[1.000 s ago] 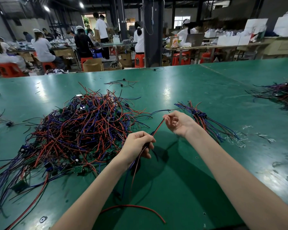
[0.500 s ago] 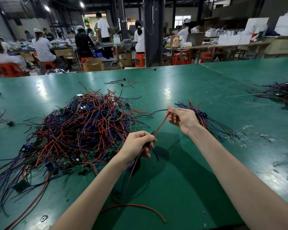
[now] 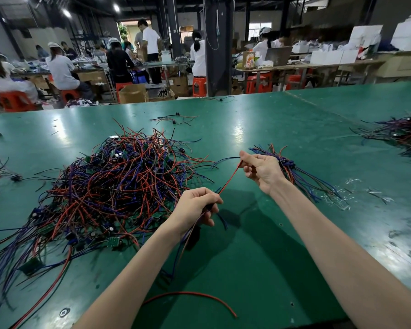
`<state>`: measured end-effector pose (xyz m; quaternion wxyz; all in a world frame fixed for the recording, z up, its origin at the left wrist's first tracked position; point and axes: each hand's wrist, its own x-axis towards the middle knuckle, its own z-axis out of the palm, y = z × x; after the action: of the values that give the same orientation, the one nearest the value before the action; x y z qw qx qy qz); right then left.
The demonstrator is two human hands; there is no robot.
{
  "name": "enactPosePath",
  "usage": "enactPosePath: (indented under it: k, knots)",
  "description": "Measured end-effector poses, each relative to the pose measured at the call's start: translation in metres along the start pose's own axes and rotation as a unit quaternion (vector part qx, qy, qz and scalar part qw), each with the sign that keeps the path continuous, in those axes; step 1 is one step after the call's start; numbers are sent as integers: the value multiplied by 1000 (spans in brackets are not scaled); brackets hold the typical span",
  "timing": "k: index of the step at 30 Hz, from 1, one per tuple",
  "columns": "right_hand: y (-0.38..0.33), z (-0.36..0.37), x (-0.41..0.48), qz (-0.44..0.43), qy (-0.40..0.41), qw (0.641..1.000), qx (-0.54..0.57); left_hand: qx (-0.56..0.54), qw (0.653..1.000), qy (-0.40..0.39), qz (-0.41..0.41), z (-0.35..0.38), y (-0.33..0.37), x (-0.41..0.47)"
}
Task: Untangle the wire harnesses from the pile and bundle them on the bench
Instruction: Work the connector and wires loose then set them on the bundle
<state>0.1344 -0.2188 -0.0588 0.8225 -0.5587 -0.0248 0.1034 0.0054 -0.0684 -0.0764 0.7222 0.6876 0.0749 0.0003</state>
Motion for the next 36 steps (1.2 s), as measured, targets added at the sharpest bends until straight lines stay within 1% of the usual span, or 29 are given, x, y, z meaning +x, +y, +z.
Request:
enactPosePath:
  k: [3,8,13,15,16,18,19,21,22,23,24,25,26,27,28,29,30,31,32,33,34,35,36]
  knots:
    - [0,-1,0,0,-19,1000,-13,2,1000,5,5,0,1,0]
    - [2,-1,1,5,-36,999,-5,6,1000,12,10,0,1,-1]
    - [4,2,2,-5,-21,1000,-21,2,1000,9,8,0,0,0]
    - [3,5,2,8,-13,1000,-12,5,1000,-4,8,0,0,-1]
    - [2,5,2,29,-16,999,7,6,1000,-16,10,0,0,-1]
    - [-1,3,2,117,-48,987,94,8,999,-42,19,2,0,-2]
    - [-2,1,2,170,-66,972,151,10,998,-53,24,3,1,-2]
    - [-2,-4,3,251,-71,933,248,18,997,-67,32,4,1,-3]
    - [-2,-4,3,274,-65,921,270,22,997,-72,33,4,2,-3]
    - [-1,-3,2,278,-59,921,265,25,996,-76,32,4,2,-4]
    - [0,-1,2,257,-50,938,228,27,996,-80,30,4,2,-4]
    - [2,2,2,211,-36,964,160,29,996,-84,26,4,2,-5]
    - [5,6,2,145,-14,987,71,31,995,-86,23,4,2,-5]
    - [8,9,2,68,10,997,-23,34,995,-89,20,4,2,-5]
    - [12,11,1,-7,29,993,-110,36,995,-91,18,4,2,-5]
    - [16,11,1,-81,42,976,-195,35,995,-91,18,5,2,-5]
    - [19,10,1,-158,58,945,-280,32,995,-90,18,4,3,-5]
    - [21,8,0,-234,70,901,-357,28,996,-87,18,4,3,-5]
    - [23,6,0,-304,74,854,-416,23,996,-84,19,3,4,-5]
    - [26,5,0,-361,67,813,-451,19,996,-84,20,2,4,-5]
    - [28,4,-1,-397,56,785,-471,18,996,-85,20,2,4,-6]
    - [31,4,0,-414,47,774,-478,18,996,-86,20,2,4,-6]
    - [32,3,1,-418,44,773,-475,19,996,-86,21,1,4,-6]
